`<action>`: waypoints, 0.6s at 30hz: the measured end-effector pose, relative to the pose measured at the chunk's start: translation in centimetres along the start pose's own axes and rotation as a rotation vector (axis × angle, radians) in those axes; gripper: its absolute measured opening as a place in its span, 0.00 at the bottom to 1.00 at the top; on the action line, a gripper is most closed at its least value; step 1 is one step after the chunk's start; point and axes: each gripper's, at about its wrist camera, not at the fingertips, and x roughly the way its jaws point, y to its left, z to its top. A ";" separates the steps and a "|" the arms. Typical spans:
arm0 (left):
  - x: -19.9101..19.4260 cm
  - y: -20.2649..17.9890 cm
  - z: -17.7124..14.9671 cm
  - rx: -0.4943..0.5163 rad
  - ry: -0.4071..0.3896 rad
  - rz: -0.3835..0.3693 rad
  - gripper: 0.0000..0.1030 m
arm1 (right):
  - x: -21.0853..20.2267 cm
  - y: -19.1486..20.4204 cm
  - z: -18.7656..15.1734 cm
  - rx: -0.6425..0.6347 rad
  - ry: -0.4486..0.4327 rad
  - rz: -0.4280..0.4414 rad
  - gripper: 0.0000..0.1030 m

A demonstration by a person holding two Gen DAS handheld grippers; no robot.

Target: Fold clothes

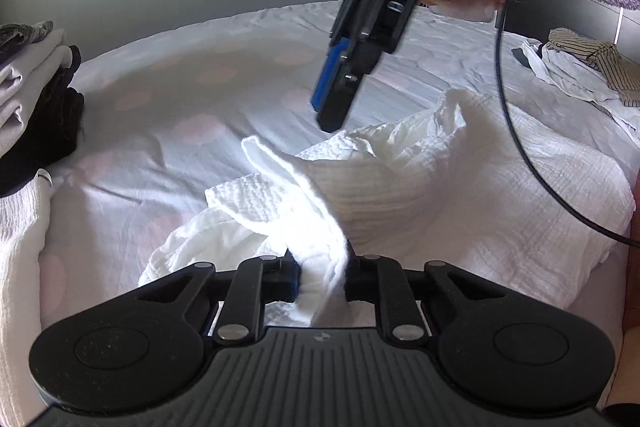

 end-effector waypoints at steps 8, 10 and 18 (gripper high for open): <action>-3.5 -0.7 0.8 0.011 -0.162 -0.112 0.18 | 4.3 0.4 1.1 0.018 0.069 0.038 0.38; -4.1 -0.5 1.0 -0.014 -0.206 -0.153 0.17 | 5.0 0.6 0.8 0.007 0.106 0.062 0.32; -4.3 1.0 1.2 -0.087 -0.238 -0.154 0.17 | 7.7 0.0 -1.1 0.053 0.223 0.138 0.29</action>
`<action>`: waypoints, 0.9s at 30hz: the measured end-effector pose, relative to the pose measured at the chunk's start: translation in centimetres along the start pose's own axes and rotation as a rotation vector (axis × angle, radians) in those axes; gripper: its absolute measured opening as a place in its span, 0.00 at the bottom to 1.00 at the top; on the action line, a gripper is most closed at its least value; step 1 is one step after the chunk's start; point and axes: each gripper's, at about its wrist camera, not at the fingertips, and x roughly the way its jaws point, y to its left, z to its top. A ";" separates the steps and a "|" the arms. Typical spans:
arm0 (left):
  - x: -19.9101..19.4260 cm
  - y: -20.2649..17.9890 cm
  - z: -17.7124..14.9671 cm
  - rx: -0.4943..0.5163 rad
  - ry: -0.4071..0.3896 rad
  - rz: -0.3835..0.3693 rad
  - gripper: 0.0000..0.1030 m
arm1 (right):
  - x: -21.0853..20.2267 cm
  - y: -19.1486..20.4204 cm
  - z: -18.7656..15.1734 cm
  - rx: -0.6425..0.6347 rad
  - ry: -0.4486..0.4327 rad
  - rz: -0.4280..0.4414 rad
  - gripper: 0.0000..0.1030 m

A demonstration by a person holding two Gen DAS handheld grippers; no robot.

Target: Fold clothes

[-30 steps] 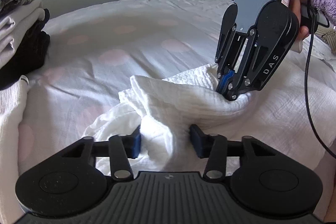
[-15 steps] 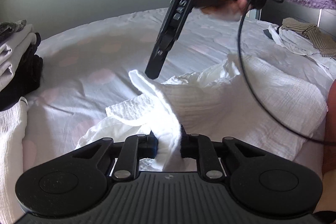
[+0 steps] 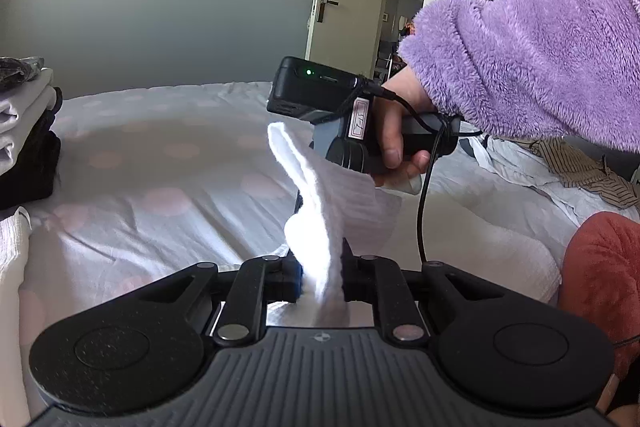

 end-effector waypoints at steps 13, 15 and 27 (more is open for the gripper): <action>1.4 -0.2 -1.0 0.082 0.073 0.035 0.19 | -5.2 0.5 -1.9 0.065 -0.177 0.129 0.38; 1.2 -0.7 -1.3 0.104 0.096 -0.007 0.21 | -4.3 1.5 -2.2 0.024 -0.139 0.114 0.40; 2.6 -1.1 -2.5 0.150 0.235 -0.065 0.21 | -2.7 5.3 -3.8 -0.157 -0.113 0.000 0.19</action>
